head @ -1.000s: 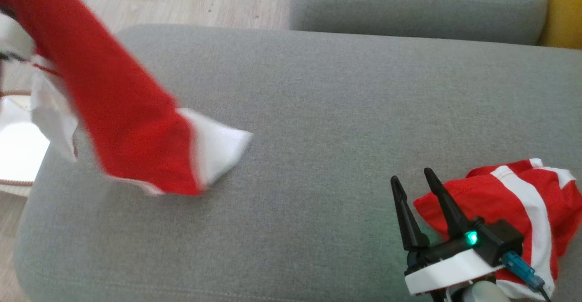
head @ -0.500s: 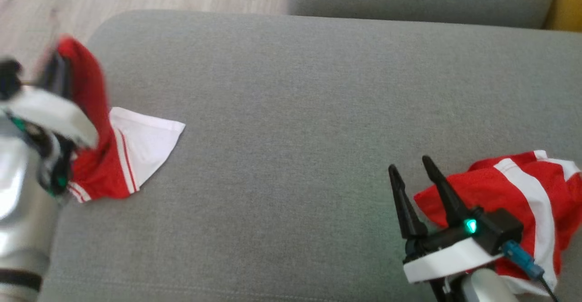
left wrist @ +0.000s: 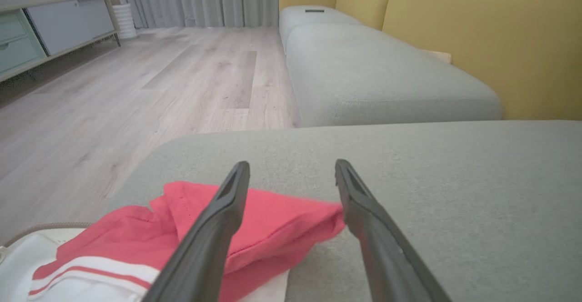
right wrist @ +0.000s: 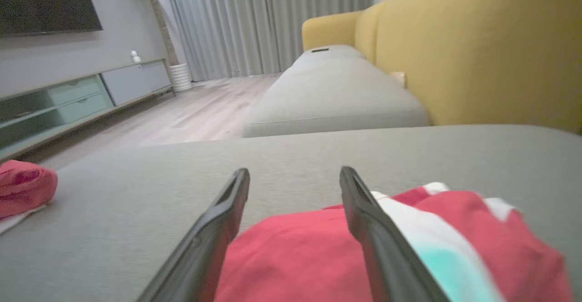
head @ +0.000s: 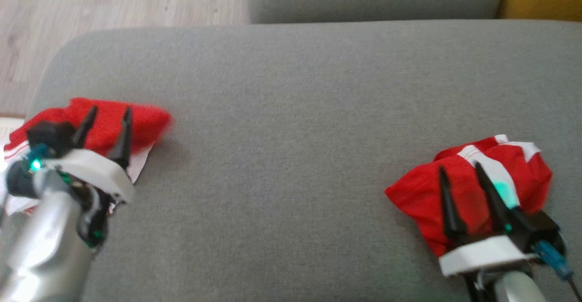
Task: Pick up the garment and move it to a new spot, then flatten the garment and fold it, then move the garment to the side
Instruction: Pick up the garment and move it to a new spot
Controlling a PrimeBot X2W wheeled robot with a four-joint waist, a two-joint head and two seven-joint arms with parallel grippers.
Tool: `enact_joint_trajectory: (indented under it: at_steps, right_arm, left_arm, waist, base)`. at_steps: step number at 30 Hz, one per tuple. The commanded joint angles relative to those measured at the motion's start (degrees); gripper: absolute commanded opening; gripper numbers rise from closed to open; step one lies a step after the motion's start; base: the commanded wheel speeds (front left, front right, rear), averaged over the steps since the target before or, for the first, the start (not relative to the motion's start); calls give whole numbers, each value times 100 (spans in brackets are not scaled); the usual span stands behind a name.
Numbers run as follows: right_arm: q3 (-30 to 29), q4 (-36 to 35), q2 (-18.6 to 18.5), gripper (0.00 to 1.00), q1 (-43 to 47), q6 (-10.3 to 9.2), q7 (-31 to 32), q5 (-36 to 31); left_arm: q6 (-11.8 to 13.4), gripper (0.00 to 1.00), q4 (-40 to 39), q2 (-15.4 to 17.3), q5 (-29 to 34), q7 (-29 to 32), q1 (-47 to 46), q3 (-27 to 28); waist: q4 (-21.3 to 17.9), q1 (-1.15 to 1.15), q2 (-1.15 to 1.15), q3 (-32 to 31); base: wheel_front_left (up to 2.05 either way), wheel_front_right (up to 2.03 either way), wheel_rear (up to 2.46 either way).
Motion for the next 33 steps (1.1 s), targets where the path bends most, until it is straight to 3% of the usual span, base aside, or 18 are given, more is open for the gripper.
enact_joint_trajectory:
  at_steps: [1,10,16,17,18,19,23,29,33]
  right_arm:
    - [-85,-30,40,100,7,43,-62,-206]
    - [-1223,1456,66,100,-92,43,174,-968]
    - [-1473,2407,67,100,-494,43,468,-841]
    - [-1464,2546,67,82,-571,43,452,-833]
    - [-1446,2639,67,7,-653,43,377,-821]
    - [-1389,2699,67,0,-732,43,293,-788]
    - [-1001,2423,67,0,-1010,43,-13,-627]
    - [-247,1025,67,0,-1323,43,-59,-179]
    - [58,563,67,0,-1491,43,-60,-22]
  left_arm:
    - [135,100,-385,138,82,-96,-34,208]
    - [767,100,-2105,-322,547,-118,1212,64]
    - [980,100,-2784,-528,797,-118,1746,12]
    - [1015,100,-2868,-578,832,-118,1825,13]
    - [1032,100,-2931,-629,862,-118,1900,1]
    - [1045,100,-2987,-673,892,-119,1967,-4]
    - [1055,100,-3136,-834,980,-119,2229,39]
    - [944,100,-3151,-1022,1136,-119,2417,104]
    - [868,100,-3114,-1110,1209,-119,2439,139]
  waist:
    - [-131,0,0,-150]
    - [-208,0,0,-425]
    - [-80,0,0,-435]
    - [-51,0,0,-435]
    - [-13,0,0,-435]
    - [12,0,0,-439]
    - [72,0,0,-480]
    - [157,0,0,-592]
    - [234,0,0,-666]
  base:
    - [0,0,0]
    - [0,0,0]
    - [0,0,0]
    - [0,0,0]
    - [0,0,0]
    - [0,0,0]
    - [0,0,0]
    - [0,0,0]
    - [0,0,0]
